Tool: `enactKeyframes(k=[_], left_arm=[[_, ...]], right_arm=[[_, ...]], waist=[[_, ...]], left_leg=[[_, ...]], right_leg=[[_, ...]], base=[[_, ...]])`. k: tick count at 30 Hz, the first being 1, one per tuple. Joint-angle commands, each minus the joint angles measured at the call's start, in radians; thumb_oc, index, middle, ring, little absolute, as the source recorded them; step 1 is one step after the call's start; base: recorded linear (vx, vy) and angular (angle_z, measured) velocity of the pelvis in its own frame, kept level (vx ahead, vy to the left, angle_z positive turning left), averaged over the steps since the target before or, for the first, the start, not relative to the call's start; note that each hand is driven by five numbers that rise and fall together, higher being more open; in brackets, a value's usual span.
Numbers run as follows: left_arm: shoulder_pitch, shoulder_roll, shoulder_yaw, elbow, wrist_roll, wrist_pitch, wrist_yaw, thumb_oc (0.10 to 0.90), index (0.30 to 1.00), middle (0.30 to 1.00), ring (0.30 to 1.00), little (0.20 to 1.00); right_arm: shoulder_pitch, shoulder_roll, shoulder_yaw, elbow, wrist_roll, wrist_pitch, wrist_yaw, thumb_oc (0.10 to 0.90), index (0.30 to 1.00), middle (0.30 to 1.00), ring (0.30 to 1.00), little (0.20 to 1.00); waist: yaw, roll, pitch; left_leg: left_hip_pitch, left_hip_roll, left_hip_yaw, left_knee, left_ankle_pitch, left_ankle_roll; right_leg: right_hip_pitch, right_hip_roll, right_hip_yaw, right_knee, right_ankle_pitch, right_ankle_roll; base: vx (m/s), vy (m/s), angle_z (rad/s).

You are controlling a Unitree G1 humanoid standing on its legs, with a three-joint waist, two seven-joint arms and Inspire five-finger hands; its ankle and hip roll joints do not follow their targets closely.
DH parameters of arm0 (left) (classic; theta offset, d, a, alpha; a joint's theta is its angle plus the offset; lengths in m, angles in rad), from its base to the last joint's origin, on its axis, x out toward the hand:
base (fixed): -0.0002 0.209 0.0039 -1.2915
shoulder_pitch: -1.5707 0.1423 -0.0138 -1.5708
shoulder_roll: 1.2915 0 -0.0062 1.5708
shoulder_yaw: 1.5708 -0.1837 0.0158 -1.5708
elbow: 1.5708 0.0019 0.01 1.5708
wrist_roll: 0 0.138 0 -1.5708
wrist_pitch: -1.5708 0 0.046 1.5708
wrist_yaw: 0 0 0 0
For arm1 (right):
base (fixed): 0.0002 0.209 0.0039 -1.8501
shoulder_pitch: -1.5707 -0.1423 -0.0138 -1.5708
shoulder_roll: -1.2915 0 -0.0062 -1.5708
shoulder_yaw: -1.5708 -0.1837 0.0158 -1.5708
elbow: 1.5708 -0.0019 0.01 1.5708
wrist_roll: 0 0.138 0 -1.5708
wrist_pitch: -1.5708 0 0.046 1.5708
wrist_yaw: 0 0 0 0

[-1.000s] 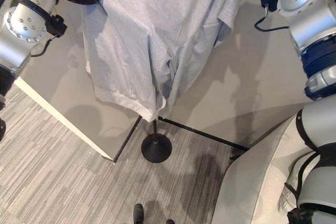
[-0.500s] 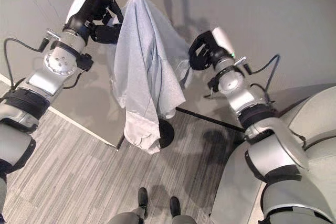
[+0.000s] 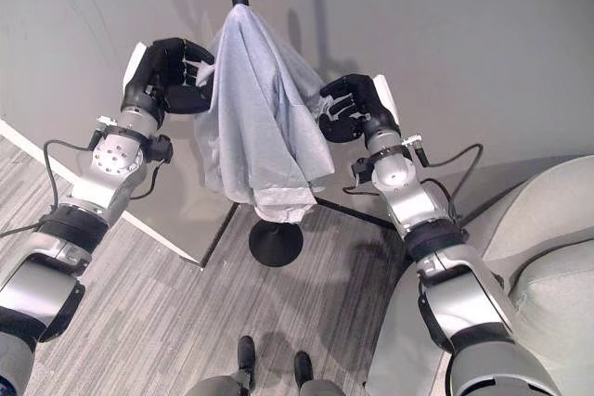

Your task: Hang the clothes on the sofa on the clothes rack.

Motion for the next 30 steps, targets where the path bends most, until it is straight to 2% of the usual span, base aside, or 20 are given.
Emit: enactKeyframes(k=[1, 3, 4, 6, 10, 12, 13, 16, 19, 20, 22, 24, 30], left_arm=[[-0.026, 0.020, 0.110, 0.008, -0.060, -0.065, 0.010, 0.800, 0.900, 0.900, 0.900, 0.900], [0.038, 0.023, 0.157, -0.056, -0.069, -0.064, 0.003, 0.800, 0.900, 0.900, 0.900, 0.900], [0.041, 0.022, 0.156, -0.059, -0.068, -0.063, 0.003, 0.800, 0.900, 0.900, 0.900, 0.900], [0.119, 0.032, 0.226, -0.133, -0.089, -0.078, -0.004, 0.800, 0.900, 0.900, 0.900, 0.900], [0.214, 0.029, 0.312, -0.214, -0.039, -0.089, 0.043, 0.800, 0.900, 0.900, 0.900, 0.900], [0.339, 0.034, 0.398, -0.317, 0.033, -0.080, 0.070, 0.800, 0.900, 0.900, 0.900, 0.900], [0.418, 0.039, 0.446, -0.352, 0.053, -0.080, 0.065, 0.800, 0.900, 0.900, 0.900, 0.900], [0.501, 0.048, 0.485, -0.390, 0.100, -0.069, 0.051, 0.800, 0.900, 0.900, 0.900, 0.900], [0.793, -0.107, 0.594, -0.483, 0.099, -0.039, -0.015, 0.800, 0.900, 0.900, 0.900, 0.900], [0.799, -0.108, 0.595, -0.487, 0.099, -0.037, -0.016, 0.800, 0.900, 0.900, 0.900, 0.900], [0.845, -0.159, 0.585, -0.473, 0.076, -0.032, -0.030, 0.800, 0.900, 0.900, 0.900, 0.900], [0.917, -0.240, 0.568, -0.453, 0.065, -0.018, -0.045, 0.800, 0.900, 0.900, 0.900, 0.900], [0.972, -0.288, 0.516, -0.406, 0.038, -0.001, -0.088, 0.800, 0.900, 0.900, 0.900, 0.900]], right_arm=[[0.002, -0.084, -0.074, -0.098, 0.038, -0.074, -0.054, 0.800, 0.900, 0.900, 0.900, 0.900], [0.087, -0.113, -0.146, -0.176, 0.019, -0.075, -0.052, 0.800, 0.900, 0.900, 0.900, 0.900], [0.093, -0.113, -0.149, -0.180, 0.018, -0.074, -0.052, 0.800, 0.900, 0.900, 0.900, 0.900], [0.202, -0.129, -0.250, -0.266, 0.003, -0.082, -0.044, 0.800, 0.900, 0.900, 0.900, 0.900], [0.313, -0.145, -0.335, -0.331, -0.023, -0.086, -0.038, 0.800, 0.900, 0.900, 0.900, 0.900], [0.462, -0.165, -0.426, -0.415, -0.069, -0.073, -0.007, 0.800, 0.900, 0.900, 0.900, 0.900], [0.543, -0.138, -0.475, -0.449, -0.054, -0.085, 0.013, 0.800, 0.900, 0.900, 0.900, 0.900], [0.653, -0.100, -0.520, -0.488, -0.057, -0.081, 0.045, 0.800, 0.900, 0.900, 0.900, 0.900], [0.906, 0.087, -0.585, -0.523, -0.024, -0.070, 0.129, 0.800, 0.900, 0.900, 0.900, 0.900], [0.911, 0.087, -0.585, -0.527, -0.024, -0.069, 0.130, 0.800, 0.900, 0.900, 0.900, 0.900], [0.940, 0.138, -0.562, -0.496, 0.014, -0.084, 0.129, 0.800, 0.900, 0.900, 0.900, 0.900], [0.996, 0.175, -0.527, -0.468, -0.003, -0.071, 0.154, 0.800, 0.900, 0.900, 0.900, 0.900], [1.017, 0.185, -0.487, -0.347, -0.019, -0.054, 0.161, 0.800, 0.900, 0.900, 0.900, 0.900]], waist=[[0.029, -0.007, -0.074], [0.028, -0.010, -0.084], [0.029, -0.010, -0.085], [0.025, -0.014, -0.093], [0.025, -0.018, -0.104], [0.024, -0.023, -0.112], [0.021, -0.023, -0.111], [0.018, -0.024, -0.118], [0.011, -0.026, -0.118], [0.010, -0.026, -0.120], [0.008, -0.025, -0.120], [0.007, -0.025, -0.117], [0.007, -0.024, -0.110]], left_leg=[[0.126, 0.021, 0.055, 0.007, -0.203, -0.074], [0.142, 0.021, 0.057, 0.007, -0.209, -0.073], [0.143, 0.021, 0.057, 0.007, -0.210, -0.073], [0.158, 0.020, 0.058, 0.007, -0.217, -0.072], [0.169, 0.020, 0.064, 0.007, -0.225, -0.071], [0.175, 0.020, 0.068, 0.007, -0.227, -0.068], [0.178, 0.021, 0.070, 0.007, -0.229, -0.067], [0.179, 0.020, 0.071, 0.007, -0.229, -0.065], [0.188, 0.019, 0.083, 0.007, -0.236, -0.058], [0.189, 0.018, 0.083, 0.007, -0.237, -0.057], [0.193, 0.018, 0.086, 0.007, -0.237, -0.056], [0.198, 0.017, 0.089, 0.007, -0.237, -0.053], [0.196, 0.016, 0.091, 0.007, -0.234, -0.051]], right_leg=[[0.024, -0.055, 0.000, 0.006, -0.009, 0.045], [0.042, -0.056, -0.004, 0.006, -0.015, 0.043], [0.043, -0.056, -0.004, 0.006, -0.015, 0.043], [0.058, -0.057, -0.007, 0.006, -0.018, 0.044], [0.070, -0.062, -0.010, 0.006, -0.021, 0.045], [0.076, -0.066, -0.012, 0.006, -0.019, 0.044], [0.079, -0.068, -0.011, 0.006, -0.019, 0.044], [0.080, -0.069, -0.011, 0.006, -0.016, 0.042], [0.085, -0.077, -0.012, 0.006, -0.013, 0.038], [0.087, -0.077, -0.012, 0.006, -0.014, 0.038], [0.089, -0.078, -0.011, 0.006, -0.012, 0.038], [0.090, -0.080, -0.009, 0.006, -0.009, 0.036], [0.090, -0.083, -0.015, 0.006, -0.008, 0.037]], base=[[0.04, 0.007, 0.02], [0.04, 0.001, 0.03], [0.04, 0.003, 0.12], [0.03, 0.004, 0.08], [0.00, 0.005, -0.03], [-0.02, 0.021, -0.10], [0.00, 0.031, -0.01], [0.00, 0.005, -0.01], [-0.01, 0.034, -0.03], [0.00, 0.021, -0.04], [-0.01, 0.019, -0.10], [-0.01, 0.012, -0.04], [0.00, 0.000, 0.00]])
